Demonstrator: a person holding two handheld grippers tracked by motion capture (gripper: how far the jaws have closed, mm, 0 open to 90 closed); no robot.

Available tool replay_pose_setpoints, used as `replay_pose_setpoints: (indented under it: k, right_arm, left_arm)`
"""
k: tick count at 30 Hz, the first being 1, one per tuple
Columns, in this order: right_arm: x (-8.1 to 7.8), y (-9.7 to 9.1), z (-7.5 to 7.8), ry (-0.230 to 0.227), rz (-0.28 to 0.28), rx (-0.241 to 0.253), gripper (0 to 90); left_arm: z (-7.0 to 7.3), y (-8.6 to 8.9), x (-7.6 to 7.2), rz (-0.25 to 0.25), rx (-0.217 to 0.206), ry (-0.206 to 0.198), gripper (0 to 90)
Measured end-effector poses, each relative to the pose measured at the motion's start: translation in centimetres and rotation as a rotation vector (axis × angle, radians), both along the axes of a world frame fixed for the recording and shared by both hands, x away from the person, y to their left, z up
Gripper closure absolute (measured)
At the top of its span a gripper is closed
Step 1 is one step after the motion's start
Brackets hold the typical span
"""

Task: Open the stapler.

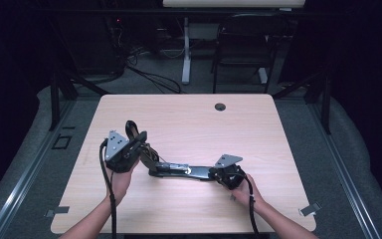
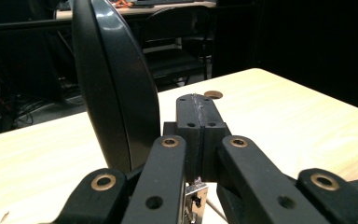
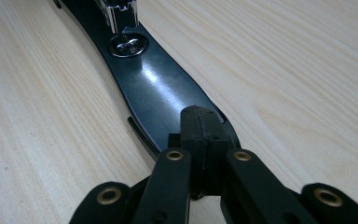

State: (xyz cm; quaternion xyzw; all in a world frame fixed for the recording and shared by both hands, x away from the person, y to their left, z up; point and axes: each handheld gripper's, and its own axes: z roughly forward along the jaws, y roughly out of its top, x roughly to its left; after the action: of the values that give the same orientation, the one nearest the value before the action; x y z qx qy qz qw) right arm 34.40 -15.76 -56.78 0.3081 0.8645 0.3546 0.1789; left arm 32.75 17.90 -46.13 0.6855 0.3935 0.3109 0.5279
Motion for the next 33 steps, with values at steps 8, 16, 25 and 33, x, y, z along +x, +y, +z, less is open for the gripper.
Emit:
replay_pose_setpoints:
  k: [8, 16, 25, 33]
  right_arm:
    - [0.0, 0.0, 0.0, -0.002, -0.002, 0.001, 90.0]
    - [0.0, 0.0, 0.0, 0.0, 0.002, -0.005, 90.0]
    - [0.0, 0.3, 0.1, -0.004, 0.006, -0.022, 90.0]
    - [0.2, 0.2, 0.5, 0.026, 0.035, -0.038, 85.7]
  left_arm:
    - [-0.2, 0.9, -0.1, 0.023, -0.011, 0.011, 90.0]
    - [-0.9, 4.5, 0.0, 0.145, -0.06, 0.084, 90.0]
    - [-0.5, 4.2, -0.9, 0.09, -0.044, 0.144, 68.7]
    - [0.5, 4.6, -3.0, 0.109, -0.058, 0.091, 40.3]
